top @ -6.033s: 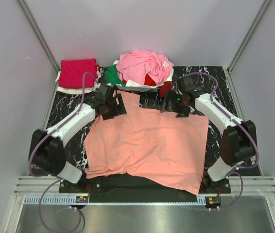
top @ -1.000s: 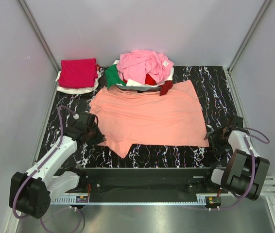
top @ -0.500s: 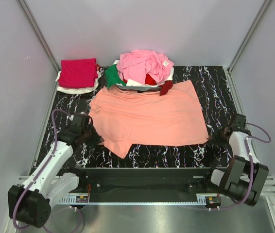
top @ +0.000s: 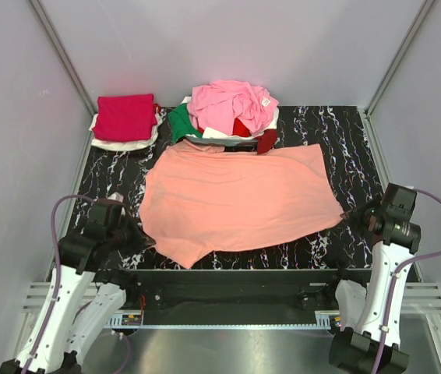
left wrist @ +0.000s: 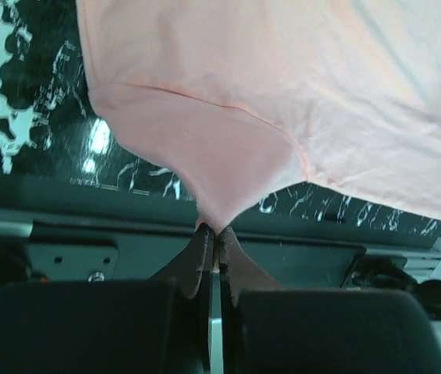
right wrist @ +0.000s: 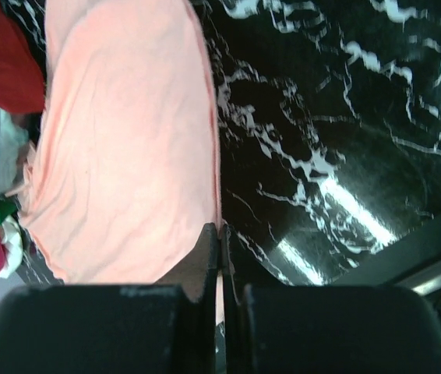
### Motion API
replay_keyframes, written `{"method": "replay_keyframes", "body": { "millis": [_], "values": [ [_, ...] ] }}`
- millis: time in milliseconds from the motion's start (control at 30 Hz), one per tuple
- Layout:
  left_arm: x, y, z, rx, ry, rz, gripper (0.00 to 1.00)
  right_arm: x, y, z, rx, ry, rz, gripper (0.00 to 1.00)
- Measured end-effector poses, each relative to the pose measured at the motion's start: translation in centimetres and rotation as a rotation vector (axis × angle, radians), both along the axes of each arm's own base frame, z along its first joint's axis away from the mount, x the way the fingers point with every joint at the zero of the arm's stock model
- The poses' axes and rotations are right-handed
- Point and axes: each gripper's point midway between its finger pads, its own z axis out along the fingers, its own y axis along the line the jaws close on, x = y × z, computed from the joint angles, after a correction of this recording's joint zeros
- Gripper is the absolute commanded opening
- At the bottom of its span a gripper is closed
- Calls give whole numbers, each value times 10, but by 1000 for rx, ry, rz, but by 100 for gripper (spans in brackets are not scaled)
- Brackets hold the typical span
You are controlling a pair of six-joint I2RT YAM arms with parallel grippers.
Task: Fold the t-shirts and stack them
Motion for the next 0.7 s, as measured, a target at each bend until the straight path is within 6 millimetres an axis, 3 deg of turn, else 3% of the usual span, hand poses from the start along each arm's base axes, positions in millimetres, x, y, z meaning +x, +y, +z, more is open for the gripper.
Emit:
{"method": "replay_keyframes", "body": {
  "millis": [233,433,567,700],
  "values": [
    [-33,5,25,-25,-24,-11,0,-31,23,-36,98,124,31,0],
    [-38,7,26,4,14,-50,0,-27,24,-38,117,129,41,0],
    [-22,5,18,67,126,-101,0,-15,21,-43,131,145,45,0],
    [18,-1,27,116,129,-153,0,3,13,-57,153,192,43,0]
  ]
}}
